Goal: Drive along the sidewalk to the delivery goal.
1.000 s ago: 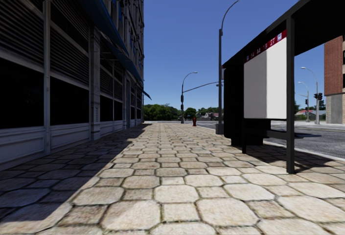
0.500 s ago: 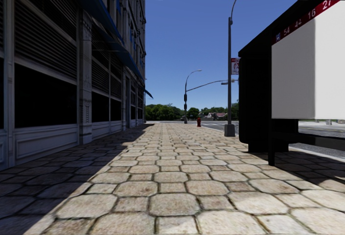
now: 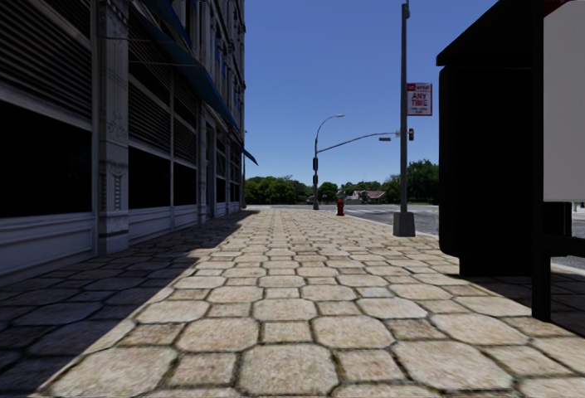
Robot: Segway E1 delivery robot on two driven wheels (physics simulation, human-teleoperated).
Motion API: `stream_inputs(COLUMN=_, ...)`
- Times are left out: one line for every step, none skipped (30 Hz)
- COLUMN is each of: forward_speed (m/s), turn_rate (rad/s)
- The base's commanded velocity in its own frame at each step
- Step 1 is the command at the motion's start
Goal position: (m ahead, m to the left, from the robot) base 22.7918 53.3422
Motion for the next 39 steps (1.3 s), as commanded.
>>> stream_inputs(forward_speed=2.00, turn_rate=0.81)
stream_inputs(forward_speed=2.00, turn_rate=0.01)
stream_inputs(forward_speed=2.00, turn_rate=0.00)
stream_inputs(forward_speed=2.00, turn_rate=0.00)
stream_inputs(forward_speed=2.00, turn_rate=0.00)
stream_inputs(forward_speed=2.00, turn_rate=0.00)
stream_inputs(forward_speed=2.00, turn_rate=0.00)
stream_inputs(forward_speed=2.00, turn_rate=0.00)
stream_inputs(forward_speed=2.00, turn_rate=0.00)
stream_inputs(forward_speed=2.00, turn_rate=0.00)
stream_inputs(forward_speed=2.00, turn_rate=0.00)
stream_inputs(forward_speed=2.00, turn_rate=0.00)
stream_inputs(forward_speed=2.00, turn_rate=0.00)
stream_inputs(forward_speed=2.00, turn_rate=0.00)
stream_inputs(forward_speed=2.00, turn_rate=0.00)
stream_inputs(forward_speed=2.00, turn_rate=0.00)
stream_inputs(forward_speed=2.00, turn_rate=0.00)
stream_inputs(forward_speed=2.00, turn_rate=0.29)
stream_inputs(forward_speed=2.00, turn_rate=0.71)
stream_inputs(forward_speed=2.00, turn_rate=0.71)
stream_inputs(forward_speed=2.00, turn_rate=0.81)
stream_inputs(forward_speed=2.00, turn_rate=0.76)
stream_inputs(forward_speed=2.00, turn_rate=0.05)
stream_inputs(forward_speed=2.00, turn_rate=0.00)
stream_inputs(forward_speed=2.00, turn_rate=0.00)
stream_inputs(forward_speed=2.00, turn_rate=0.00)
stream_inputs(forward_speed=2.00, turn_rate=0.00)
stream_inputs(forward_speed=2.00, turn_rate=0.00)
stream_inputs(forward_speed=2.00, turn_rate=0.00)
stream_inputs(forward_speed=2.00, turn_rate=0.00)
stream_inputs(forward_speed=2.00, turn_rate=0.00)
stream_inputs(forward_speed=2.00, turn_rate=0.00)
stream_inputs(forward_speed=2.00, turn_rate=0.00)
stream_inputs(forward_speed=2.00, turn_rate=0.00)
stream_inputs(forward_speed=2.00, turn_rate=0.00)
stream_inputs(forward_speed=2.00, turn_rate=0.00)
stream_inputs(forward_speed=2.00, turn_rate=0.00)
stream_inputs(forward_speed=2.00, turn_rate=0.00)
stream_inputs(forward_speed=2.00, turn_rate=0.00)
